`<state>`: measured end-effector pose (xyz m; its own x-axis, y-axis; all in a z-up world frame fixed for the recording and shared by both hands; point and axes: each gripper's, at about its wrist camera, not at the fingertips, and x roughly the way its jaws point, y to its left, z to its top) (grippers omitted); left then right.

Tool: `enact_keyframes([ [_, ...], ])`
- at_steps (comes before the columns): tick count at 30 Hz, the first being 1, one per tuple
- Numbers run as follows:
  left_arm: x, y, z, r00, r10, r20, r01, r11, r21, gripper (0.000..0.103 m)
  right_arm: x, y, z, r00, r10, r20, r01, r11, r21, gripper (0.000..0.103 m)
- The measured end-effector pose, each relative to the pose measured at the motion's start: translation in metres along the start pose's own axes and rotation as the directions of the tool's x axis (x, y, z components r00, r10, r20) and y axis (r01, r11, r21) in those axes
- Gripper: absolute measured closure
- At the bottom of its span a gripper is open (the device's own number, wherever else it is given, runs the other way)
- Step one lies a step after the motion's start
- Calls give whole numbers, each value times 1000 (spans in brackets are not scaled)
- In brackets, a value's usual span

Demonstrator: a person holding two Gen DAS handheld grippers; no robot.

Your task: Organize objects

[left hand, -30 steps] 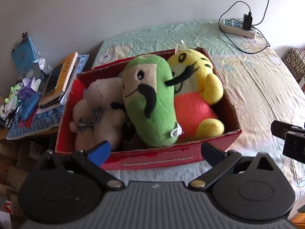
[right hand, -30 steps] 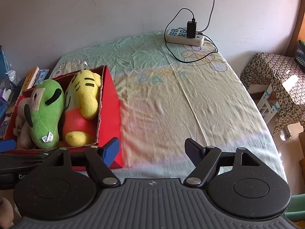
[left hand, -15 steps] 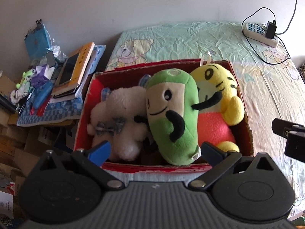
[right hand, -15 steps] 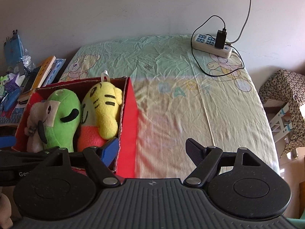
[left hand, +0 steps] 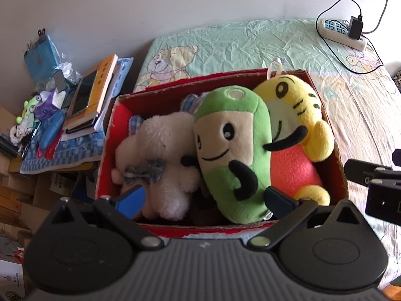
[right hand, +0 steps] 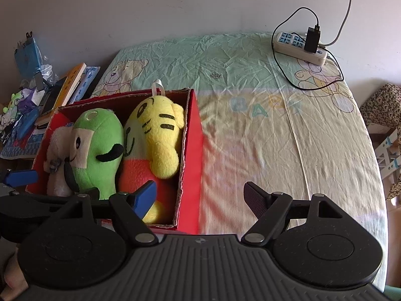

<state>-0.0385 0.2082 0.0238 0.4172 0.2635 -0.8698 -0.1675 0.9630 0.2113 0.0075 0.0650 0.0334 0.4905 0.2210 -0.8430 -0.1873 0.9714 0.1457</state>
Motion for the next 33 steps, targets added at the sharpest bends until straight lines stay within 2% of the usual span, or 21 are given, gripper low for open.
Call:
enact_keyframes([
  [2,-4,1,1,1000,-8,-9,8,1000,-1,2,-7,2,1,1000,3,0,-3,1000,-1,24],
  [5,-11,4,0,1000,-11,12,11,1000,2,1,-14,5,-1,999,-10,46,11,1000,-21,24],
  [11,-5,6,-12,998,10,57,-9,1000,-14,2,-8,7,-10,996,16,89,-11,998,-57,24],
  [14,-10,7,-17,996,22,92,-19,1000,-24,2,-8,11,-15,995,29,100,-22,997,-68,24],
  [19,-22,9,-26,993,57,106,-53,998,-42,1,-14,16,-24,992,41,117,-34,998,-62,23],
  [27,-18,15,-51,995,95,33,-92,992,-80,1,-18,25,-40,991,68,111,-63,997,-49,24],
  [33,-19,25,-58,996,78,32,-75,995,-65,1,-18,33,-37,991,51,127,-52,999,5,24],
])
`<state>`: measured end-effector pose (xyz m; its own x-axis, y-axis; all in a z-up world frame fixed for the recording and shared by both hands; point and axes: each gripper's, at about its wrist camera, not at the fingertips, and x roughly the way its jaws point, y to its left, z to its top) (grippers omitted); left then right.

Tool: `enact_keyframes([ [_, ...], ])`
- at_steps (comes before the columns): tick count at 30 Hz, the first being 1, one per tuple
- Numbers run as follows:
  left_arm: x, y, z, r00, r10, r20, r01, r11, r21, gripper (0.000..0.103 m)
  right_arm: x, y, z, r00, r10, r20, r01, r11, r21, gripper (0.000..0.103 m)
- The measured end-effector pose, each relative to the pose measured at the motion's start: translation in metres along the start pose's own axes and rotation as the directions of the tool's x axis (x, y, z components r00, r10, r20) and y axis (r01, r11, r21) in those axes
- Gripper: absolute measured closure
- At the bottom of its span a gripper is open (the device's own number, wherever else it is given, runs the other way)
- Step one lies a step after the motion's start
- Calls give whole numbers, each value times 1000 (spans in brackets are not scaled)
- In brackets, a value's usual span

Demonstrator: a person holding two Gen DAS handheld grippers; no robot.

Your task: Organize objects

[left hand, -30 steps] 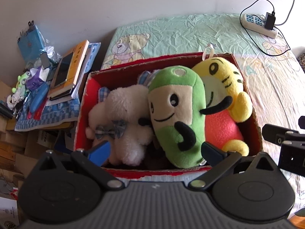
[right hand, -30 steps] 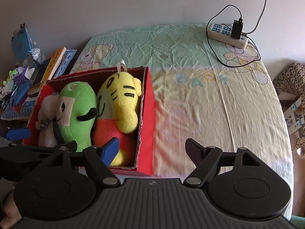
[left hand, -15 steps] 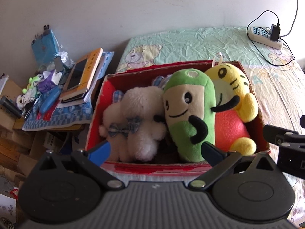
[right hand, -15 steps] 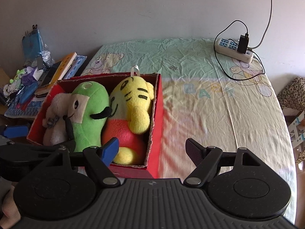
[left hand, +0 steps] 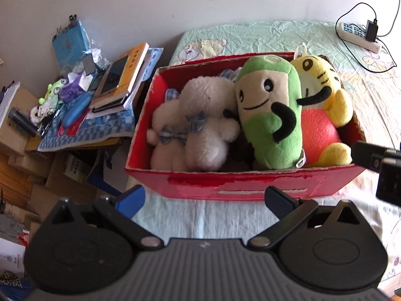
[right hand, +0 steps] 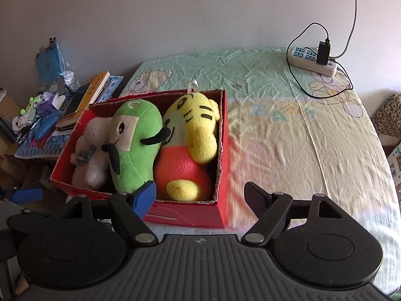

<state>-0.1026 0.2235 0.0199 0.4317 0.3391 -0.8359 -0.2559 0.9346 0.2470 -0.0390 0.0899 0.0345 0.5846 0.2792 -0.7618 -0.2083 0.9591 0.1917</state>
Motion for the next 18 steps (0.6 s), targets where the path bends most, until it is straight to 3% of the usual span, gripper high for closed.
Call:
enact_keyframes([
  [5,4,17,3,998,-65,2,65,998,18,1,8,15,-2,999,-33,-7,33,999,40,24],
  [12,11,37,6,993,-98,61,94,994,62,1,8,29,-7,993,-118,25,116,991,65,24],
  [18,18,37,13,990,-129,53,125,989,76,1,8,27,-6,986,-164,17,162,984,74,23],
])
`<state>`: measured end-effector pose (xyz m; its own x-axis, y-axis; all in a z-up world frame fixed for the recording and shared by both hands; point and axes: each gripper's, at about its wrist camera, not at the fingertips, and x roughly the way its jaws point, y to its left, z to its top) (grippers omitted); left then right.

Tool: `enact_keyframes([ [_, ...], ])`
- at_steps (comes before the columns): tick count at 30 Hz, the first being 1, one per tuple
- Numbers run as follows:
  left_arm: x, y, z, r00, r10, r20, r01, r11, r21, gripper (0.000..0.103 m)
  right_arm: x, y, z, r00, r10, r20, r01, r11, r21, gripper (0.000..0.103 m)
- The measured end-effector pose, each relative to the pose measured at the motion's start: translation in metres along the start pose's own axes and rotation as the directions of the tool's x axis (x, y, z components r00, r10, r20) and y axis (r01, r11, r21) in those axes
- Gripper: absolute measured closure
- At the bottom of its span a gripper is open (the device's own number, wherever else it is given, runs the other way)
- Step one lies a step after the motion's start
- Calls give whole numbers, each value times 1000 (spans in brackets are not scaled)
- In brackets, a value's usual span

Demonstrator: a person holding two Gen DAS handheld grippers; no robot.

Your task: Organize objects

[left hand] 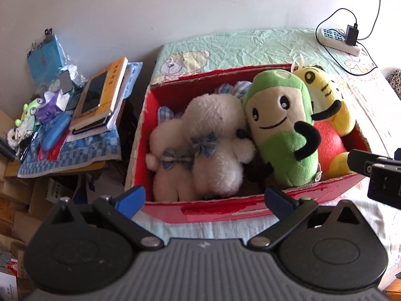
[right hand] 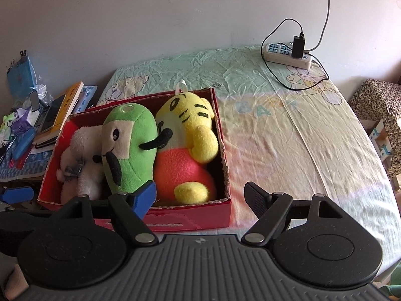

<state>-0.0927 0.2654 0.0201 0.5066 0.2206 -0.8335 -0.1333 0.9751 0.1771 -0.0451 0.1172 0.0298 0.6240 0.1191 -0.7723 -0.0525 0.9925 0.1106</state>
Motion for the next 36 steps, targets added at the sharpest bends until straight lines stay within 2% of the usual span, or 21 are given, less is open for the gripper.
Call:
enact_keyframes([
  [5,3,-8,3,1000,4,0,-4,1000,-5,1,2,-7,4,1000,-15,-1,15,1000,-5,23],
  [10,0,-8,2,999,45,-7,-45,999,-27,1,5,-4,3,1000,21,-19,-22,999,-42,23],
  [15,2,4,-4,998,64,-20,-65,996,-55,1,9,2,1,996,58,-61,-59,998,-12,23],
  [23,3,15,-7,1000,-1,6,1,999,-32,1,4,18,-8,1000,5,-17,-5,1000,0,23],
  [25,5,13,-10,1000,9,17,-8,1000,-14,1,6,22,-11,1000,-24,-12,24,1000,-3,23],
  [28,8,18,-12,1000,-24,2,24,1000,-13,1,8,25,-13,1000,-2,-21,2,1000,17,24],
  [36,11,27,-10,1000,4,5,-4,1000,-14,1,12,35,-7,1000,-6,-6,6,1000,-2,25],
])
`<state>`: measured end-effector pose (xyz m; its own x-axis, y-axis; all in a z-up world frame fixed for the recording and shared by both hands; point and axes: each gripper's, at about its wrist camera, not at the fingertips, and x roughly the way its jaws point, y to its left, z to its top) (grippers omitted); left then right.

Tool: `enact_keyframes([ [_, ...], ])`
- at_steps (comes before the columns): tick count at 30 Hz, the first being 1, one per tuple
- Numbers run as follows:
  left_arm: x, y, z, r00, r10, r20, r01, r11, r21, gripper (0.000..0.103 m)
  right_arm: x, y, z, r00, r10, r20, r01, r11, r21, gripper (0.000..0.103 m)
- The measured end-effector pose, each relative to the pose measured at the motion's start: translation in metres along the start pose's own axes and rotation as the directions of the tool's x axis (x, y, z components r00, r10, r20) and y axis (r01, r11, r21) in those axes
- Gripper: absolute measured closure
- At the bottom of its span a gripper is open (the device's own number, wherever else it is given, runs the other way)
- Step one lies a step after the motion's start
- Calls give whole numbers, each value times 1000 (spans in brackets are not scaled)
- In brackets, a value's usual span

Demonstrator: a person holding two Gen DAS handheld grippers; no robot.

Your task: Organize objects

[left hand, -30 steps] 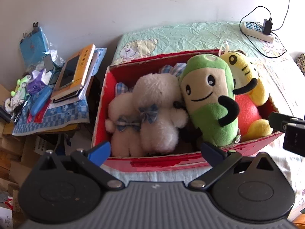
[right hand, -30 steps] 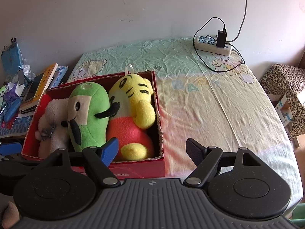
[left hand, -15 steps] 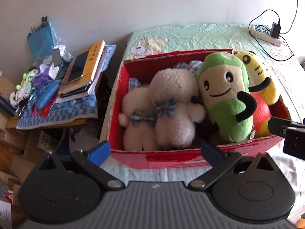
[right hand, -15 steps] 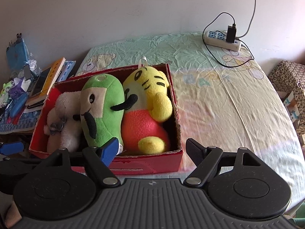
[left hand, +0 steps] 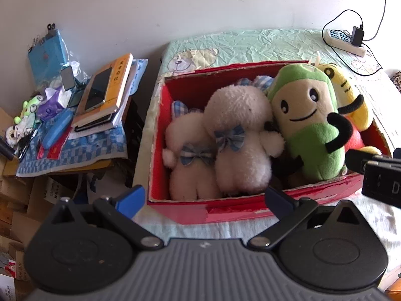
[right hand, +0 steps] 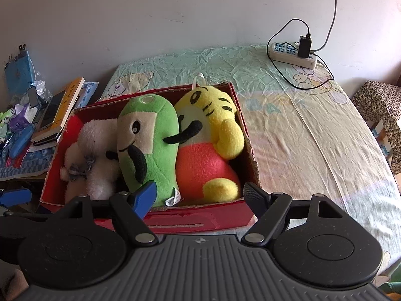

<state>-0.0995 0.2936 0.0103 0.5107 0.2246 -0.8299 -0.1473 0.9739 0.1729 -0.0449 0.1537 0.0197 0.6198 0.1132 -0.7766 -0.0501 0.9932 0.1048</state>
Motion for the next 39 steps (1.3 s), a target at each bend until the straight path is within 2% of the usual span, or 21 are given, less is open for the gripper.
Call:
enact_keyframes([
  [2,0,1,1,1000,-20,-6,20,1000,4,1,-3,0,0,1000,5,28,-5,1000,3,26],
  [5,2,-1,3,1000,12,9,-12,1000,17,1,1,0,0,1000,-10,14,10,1000,-6,27],
  [8,2,0,6,1000,-29,-6,29,1000,-5,1,1,-4,0,1000,-15,10,15,1000,20,27],
  [12,2,-6,6,1000,15,11,-16,999,42,1,2,-4,-4,1000,-15,5,15,999,30,27],
  [15,6,-2,6,999,-31,-14,32,999,31,1,1,-6,-7,1000,-9,-1,9,999,49,27],
  [18,7,-3,5,1000,-29,-12,29,999,39,1,1,-8,-8,1000,-12,-2,12,998,65,27],
  [26,5,-1,10,1000,-19,-1,20,1000,18,1,3,0,4,1000,-3,-6,3,1000,18,28],
  [28,5,1,13,999,-31,-11,32,999,14,1,-1,1,6,1000,10,15,-11,1000,11,28],
  [30,5,0,14,1000,-16,6,16,1000,20,1,2,2,5,1000,-8,12,8,1000,0,28],
  [34,8,1,13,999,-42,6,42,999,14,1,7,-2,1,1000,-1,1,1,1000,27,29],
  [36,11,-2,13,1000,-25,3,25,999,34,1,8,-3,-1,1000,6,-7,-6,999,39,29],
  [39,14,-1,14,999,-39,-19,39,999,30,1,9,-1,0,1000,6,-14,-6,999,36,29],
])
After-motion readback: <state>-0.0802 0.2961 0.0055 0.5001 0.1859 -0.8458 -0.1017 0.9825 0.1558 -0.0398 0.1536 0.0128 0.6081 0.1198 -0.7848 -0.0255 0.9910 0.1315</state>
